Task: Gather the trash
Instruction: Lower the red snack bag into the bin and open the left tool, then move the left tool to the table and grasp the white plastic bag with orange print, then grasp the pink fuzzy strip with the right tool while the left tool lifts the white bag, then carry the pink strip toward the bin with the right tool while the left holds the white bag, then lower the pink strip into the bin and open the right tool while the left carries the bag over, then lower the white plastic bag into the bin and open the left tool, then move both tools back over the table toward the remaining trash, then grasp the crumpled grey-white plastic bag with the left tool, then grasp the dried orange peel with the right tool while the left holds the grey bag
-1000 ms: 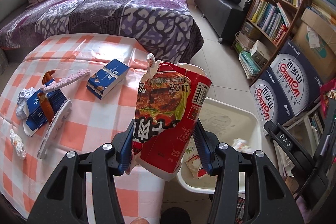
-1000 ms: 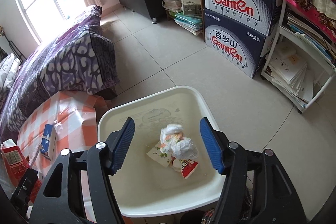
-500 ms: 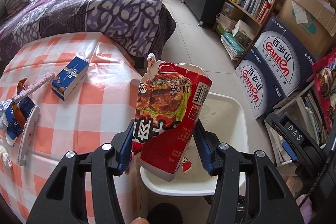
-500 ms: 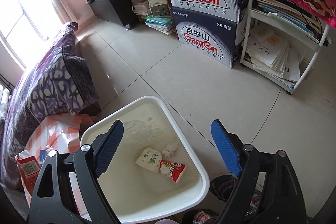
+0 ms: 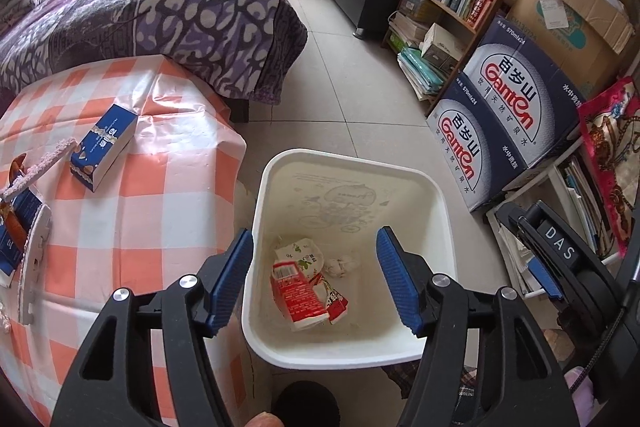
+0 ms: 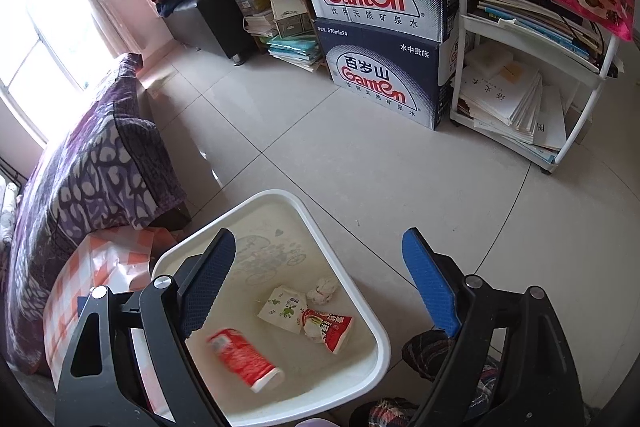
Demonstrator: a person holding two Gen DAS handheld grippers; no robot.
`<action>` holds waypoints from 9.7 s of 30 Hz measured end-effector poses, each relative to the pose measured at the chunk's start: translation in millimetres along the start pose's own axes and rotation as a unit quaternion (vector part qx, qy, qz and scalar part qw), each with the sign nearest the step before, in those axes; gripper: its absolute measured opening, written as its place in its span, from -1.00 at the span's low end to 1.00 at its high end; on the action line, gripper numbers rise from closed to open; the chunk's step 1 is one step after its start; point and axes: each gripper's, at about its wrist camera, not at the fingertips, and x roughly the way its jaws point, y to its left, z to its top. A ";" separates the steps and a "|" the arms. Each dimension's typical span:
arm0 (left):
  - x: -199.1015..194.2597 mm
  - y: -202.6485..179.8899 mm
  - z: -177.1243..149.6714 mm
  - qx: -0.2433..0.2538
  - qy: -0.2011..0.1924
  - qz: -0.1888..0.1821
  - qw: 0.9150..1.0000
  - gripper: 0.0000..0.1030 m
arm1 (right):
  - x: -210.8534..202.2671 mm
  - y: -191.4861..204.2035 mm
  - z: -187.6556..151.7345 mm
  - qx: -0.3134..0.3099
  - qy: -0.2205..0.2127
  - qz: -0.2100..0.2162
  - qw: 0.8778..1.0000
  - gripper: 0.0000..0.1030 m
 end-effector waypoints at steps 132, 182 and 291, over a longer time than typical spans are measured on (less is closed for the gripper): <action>-116.4 305.4 -108.0 -0.267 -0.105 0.212 0.934 -0.16 | -24.7 183.1 -118.8 -0.227 0.065 0.211 0.948 -0.77; -21.0 52.9 -9.5 -0.049 -0.016 0.029 0.998 -0.15 | -3.5 26.5 -13.6 -0.001 0.016 0.062 0.998 0.46; -128.9 448.9 -37.9 -0.322 -0.052 0.132 0.936 -0.10 | -37.0 355.2 -257.5 -0.419 0.179 0.319 0.831 -0.57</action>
